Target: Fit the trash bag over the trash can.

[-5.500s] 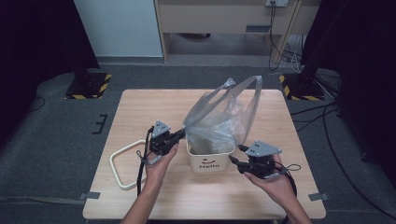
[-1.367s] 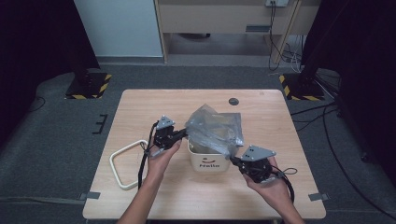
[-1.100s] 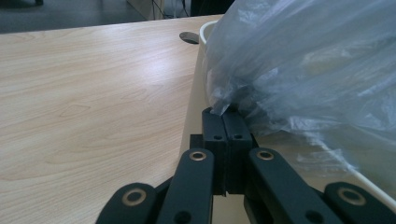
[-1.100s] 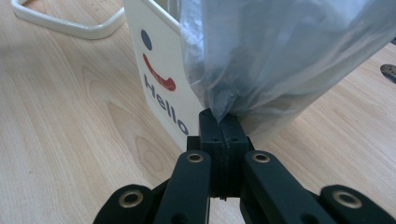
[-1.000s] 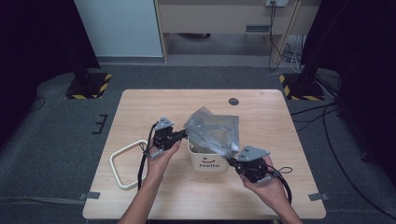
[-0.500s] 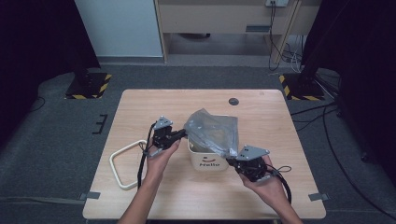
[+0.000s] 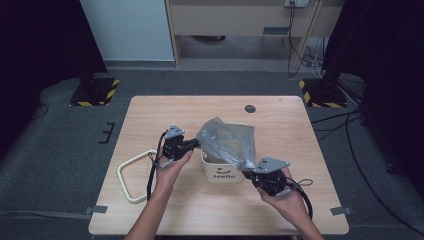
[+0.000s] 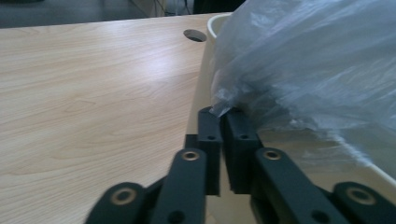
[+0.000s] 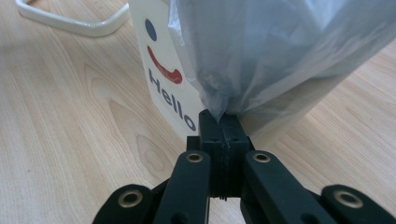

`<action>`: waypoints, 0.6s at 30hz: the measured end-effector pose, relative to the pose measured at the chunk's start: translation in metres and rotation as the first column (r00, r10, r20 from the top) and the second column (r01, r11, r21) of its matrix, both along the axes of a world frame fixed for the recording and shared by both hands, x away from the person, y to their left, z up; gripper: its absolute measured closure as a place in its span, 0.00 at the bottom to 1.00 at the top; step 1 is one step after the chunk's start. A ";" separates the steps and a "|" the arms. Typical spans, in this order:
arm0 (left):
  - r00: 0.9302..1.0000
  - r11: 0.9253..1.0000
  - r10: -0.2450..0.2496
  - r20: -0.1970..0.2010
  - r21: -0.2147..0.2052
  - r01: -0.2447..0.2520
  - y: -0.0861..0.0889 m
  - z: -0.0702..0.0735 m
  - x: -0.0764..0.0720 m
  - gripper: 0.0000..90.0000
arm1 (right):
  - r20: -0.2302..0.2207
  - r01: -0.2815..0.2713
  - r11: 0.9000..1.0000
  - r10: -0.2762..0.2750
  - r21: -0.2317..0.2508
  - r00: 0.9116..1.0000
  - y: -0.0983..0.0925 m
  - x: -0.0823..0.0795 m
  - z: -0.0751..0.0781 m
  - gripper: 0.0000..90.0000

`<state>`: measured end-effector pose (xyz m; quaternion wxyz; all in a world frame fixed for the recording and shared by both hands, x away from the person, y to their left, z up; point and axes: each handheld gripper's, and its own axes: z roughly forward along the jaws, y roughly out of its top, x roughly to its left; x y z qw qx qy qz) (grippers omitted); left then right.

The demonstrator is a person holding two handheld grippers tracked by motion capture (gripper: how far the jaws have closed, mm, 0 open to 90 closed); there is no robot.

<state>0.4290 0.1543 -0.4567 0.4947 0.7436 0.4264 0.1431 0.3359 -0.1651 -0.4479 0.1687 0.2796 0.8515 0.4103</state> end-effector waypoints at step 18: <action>0.993 0.999 0.027 0.119 0.019 -0.030 0.017 0.016 -0.030 0.63 | 0.123 0.100 0.991 -0.110 0.085 0.986 -0.043 -0.028 0.008 0.56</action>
